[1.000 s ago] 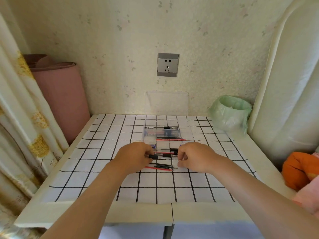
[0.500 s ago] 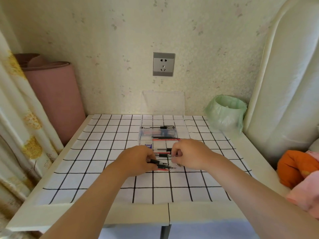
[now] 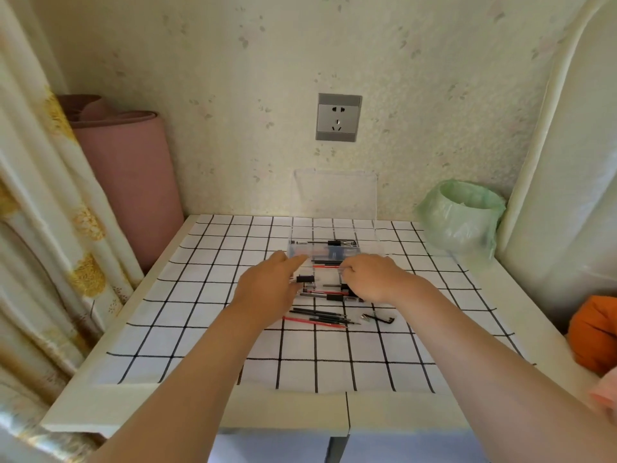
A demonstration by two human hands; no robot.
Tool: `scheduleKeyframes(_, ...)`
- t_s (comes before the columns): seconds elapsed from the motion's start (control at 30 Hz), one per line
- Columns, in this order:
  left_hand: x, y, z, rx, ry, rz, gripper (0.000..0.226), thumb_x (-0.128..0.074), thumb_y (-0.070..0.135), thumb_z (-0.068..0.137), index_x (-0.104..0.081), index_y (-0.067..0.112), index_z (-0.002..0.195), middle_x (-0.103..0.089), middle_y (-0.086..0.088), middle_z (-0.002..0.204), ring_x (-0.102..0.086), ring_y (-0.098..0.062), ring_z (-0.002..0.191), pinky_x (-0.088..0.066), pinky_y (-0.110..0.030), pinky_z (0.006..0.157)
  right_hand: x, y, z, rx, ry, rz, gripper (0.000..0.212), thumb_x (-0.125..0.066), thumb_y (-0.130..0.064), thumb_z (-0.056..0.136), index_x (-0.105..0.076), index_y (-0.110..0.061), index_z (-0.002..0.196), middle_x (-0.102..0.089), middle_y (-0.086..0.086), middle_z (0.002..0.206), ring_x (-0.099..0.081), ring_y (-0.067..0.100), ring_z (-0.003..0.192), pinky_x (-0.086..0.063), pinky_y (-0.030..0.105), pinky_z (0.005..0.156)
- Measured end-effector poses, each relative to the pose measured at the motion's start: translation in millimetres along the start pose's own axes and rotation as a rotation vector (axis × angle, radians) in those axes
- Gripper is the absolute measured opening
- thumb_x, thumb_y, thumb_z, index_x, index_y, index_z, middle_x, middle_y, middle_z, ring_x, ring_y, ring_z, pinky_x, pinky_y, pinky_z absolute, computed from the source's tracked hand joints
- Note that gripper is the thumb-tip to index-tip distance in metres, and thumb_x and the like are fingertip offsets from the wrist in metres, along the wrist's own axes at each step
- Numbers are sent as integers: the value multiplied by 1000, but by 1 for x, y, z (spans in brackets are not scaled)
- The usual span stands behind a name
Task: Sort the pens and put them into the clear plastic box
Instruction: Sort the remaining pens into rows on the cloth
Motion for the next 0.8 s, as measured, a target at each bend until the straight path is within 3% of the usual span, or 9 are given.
scheduleKeyframes(0.1, -7, -3, 0, 16, -26, 38, 45, -53, 35, 98, -45, 31, 143, -54, 3, 116, -58, -16, 98, -50, -28, 78, -4, -3, 6, -11, -22, 15, 38, -28, -36, 99, -64, -28, 109, -65, 1, 115, -57, 24, 99, -43, 39, 89)
scheduleKeyframes(0.27, -11, -3, 4, 21, -22, 36, 42, -51, 34, 99, -49, 28, 141, -53, 1, 122, -58, -18, 103, -50, -28, 81, -5, -5, 14, -20, -41, 53, 34, -31, -35, 98, -62, -25, 104, -63, 0, 107, -57, 23, 96, -48, 39, 87)
scheduleKeyframes(0.37, -10, -5, 5, 32, -10, 25, 44, -52, 36, 99, -47, 30, 142, -52, 2, 124, -58, -17, 105, -49, -27, 82, 5, -7, 17, 23, 53, 156, 31, -36, -31, 96, -65, -21, 97, -65, 1, 103, -59, 21, 91, -51, 39, 85)
scheduleKeyframes(0.47, -9, -7, 5, 41, 1, 5, 44, -52, 37, 99, -48, 31, 142, -52, 3, 122, -58, -17, 105, -48, -26, 81, 21, -8, 16, 58, 187, 130, 33, -39, -28, 96, -67, -25, 112, -60, 0, 114, -56, 21, 104, -46, 41, 94)
scheduleKeyframes(0.6, -11, -8, 5, 47, 0, -6, 46, -52, 36, 99, -45, 31, 143, -52, 3, 124, -58, -17, 106, -47, -26, 82, 13, -6, 21, 55, 167, 26, 41, -34, -28, 99, -61, -26, 131, -56, 1, 134, -51, 24, 121, -40, 40, 102)
scheduleKeyframes(0.8, -12, -11, 4, 63, -10, -30, 48, -52, 36, 99, -43, 31, 145, -51, 3, 125, -57, -17, 107, -46, -26, 82, 9, -8, 24, 22, 109, -16, 42, -31, -28, 100, -64, -27, 125, -57, 3, 125, -53, 25, 110, -42, 38, 92)
Point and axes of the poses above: each hand's wrist, its own z-axis towards the middle knuckle, its own x-axis out of the back of the hand, y = z × x, the point moved 10 cm from there along z, towards the middle knuckle
